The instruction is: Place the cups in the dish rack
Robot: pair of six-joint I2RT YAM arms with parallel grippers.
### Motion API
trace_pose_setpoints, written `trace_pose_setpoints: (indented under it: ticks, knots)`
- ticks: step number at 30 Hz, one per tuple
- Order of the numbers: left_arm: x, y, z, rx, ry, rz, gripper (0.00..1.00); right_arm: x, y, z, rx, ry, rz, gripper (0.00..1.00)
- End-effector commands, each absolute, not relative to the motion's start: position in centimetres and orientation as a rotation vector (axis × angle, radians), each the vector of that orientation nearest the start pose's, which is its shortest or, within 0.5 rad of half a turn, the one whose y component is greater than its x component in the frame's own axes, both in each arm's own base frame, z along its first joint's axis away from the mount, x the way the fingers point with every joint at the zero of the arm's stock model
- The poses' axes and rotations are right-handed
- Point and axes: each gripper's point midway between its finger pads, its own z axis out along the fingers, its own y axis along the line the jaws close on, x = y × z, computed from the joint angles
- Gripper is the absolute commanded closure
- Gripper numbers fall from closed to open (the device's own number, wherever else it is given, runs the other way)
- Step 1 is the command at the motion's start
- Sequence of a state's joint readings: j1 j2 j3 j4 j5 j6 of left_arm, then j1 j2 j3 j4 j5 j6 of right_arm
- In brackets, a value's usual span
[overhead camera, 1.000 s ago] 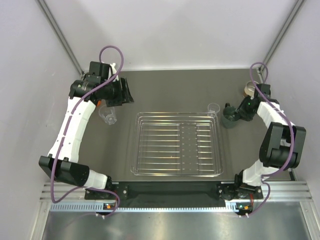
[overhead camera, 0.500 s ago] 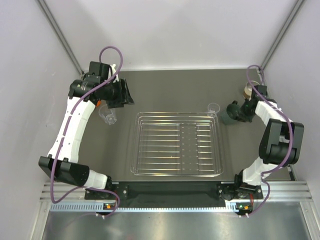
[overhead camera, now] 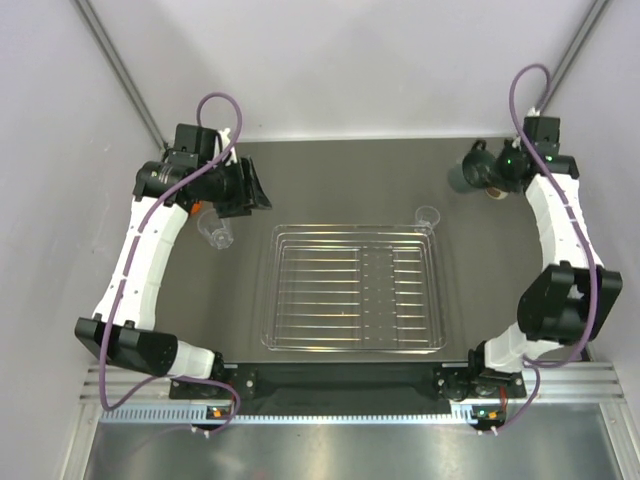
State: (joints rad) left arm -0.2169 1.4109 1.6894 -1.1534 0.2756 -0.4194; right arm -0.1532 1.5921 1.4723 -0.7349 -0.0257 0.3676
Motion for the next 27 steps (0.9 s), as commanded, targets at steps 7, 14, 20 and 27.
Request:
trace_pose_setpoints:
  ticks: [7, 14, 20, 27]
  knots:
    - [29.8, -17.2, 35.2, 0.003, 2.225, -0.960, 0.23, 38.6, 11.6, 35.3, 0.080, 2.043, 0.926, 1.00]
    - [28.5, -21.5, 43.8, 0.212, 1.827, -1.394, 0.01, 34.6, 19.0, 41.2, -0.130, 1.880, 1.389, 1.00]
    - [27.9, -22.4, 49.0, 0.263, 1.553, -1.507, 0.01, 31.1, 22.0, 45.8, -0.159, 1.771, 1.716, 1.00]
    - [25.9, -26.3, 51.4, 0.440, 1.423, -1.642, 0.01, 27.8, 25.3, 46.8, -0.190, 1.775, 1.864, 1.00]
